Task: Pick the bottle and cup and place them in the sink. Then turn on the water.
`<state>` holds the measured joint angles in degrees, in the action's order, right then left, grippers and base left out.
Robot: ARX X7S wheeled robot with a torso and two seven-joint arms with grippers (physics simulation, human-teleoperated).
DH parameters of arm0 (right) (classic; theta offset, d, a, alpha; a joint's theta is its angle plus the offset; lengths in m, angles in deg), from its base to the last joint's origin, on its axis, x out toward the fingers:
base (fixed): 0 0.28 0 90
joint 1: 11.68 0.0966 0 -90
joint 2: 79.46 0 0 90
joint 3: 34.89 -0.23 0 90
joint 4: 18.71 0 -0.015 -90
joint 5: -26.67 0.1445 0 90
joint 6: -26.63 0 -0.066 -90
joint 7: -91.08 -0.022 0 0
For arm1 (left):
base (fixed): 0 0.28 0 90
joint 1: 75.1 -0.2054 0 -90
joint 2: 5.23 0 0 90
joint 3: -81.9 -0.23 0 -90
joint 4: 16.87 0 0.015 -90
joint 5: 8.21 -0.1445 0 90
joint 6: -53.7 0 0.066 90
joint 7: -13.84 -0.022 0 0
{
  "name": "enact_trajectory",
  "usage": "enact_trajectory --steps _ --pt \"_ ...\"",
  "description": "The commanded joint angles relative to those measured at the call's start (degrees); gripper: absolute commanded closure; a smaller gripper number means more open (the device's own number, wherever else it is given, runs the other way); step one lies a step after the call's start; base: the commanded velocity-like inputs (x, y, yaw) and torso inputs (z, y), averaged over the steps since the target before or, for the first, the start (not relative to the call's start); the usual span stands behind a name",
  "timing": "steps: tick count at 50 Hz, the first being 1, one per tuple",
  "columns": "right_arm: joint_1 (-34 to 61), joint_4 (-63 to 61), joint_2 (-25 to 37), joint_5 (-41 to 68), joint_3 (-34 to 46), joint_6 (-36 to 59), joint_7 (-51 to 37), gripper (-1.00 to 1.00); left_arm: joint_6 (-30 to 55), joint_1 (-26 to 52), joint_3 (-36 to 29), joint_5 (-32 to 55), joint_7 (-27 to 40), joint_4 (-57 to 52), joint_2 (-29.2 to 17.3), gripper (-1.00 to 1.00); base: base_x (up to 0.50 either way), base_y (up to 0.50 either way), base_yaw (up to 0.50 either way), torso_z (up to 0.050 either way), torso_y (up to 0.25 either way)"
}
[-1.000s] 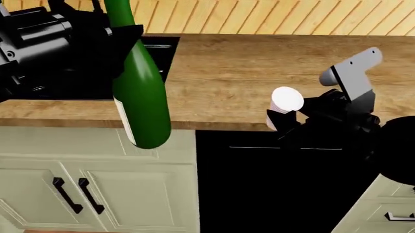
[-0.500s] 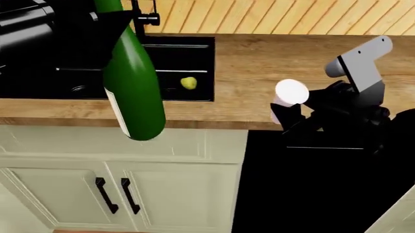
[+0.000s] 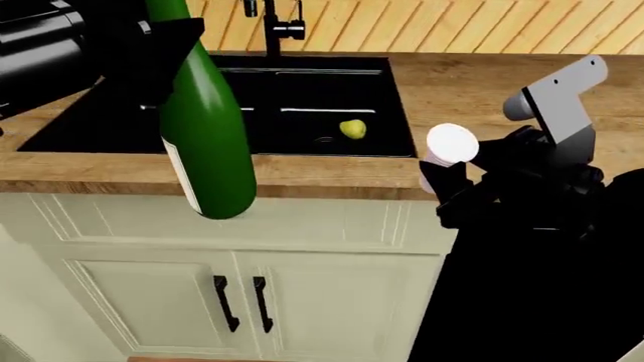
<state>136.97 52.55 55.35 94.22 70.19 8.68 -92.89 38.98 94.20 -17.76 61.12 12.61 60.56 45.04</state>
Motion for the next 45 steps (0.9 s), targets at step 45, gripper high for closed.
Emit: enact_trajectory --steps 45 --pt "-2.62 0.95 0.59 0.42 -0.81 -3.17 -1.07 1.0 -2.26 -0.11 -1.46 -0.36 0.42 0.56 -0.48 1.0 -0.32 -0.01 -0.01 0.0 0.001"
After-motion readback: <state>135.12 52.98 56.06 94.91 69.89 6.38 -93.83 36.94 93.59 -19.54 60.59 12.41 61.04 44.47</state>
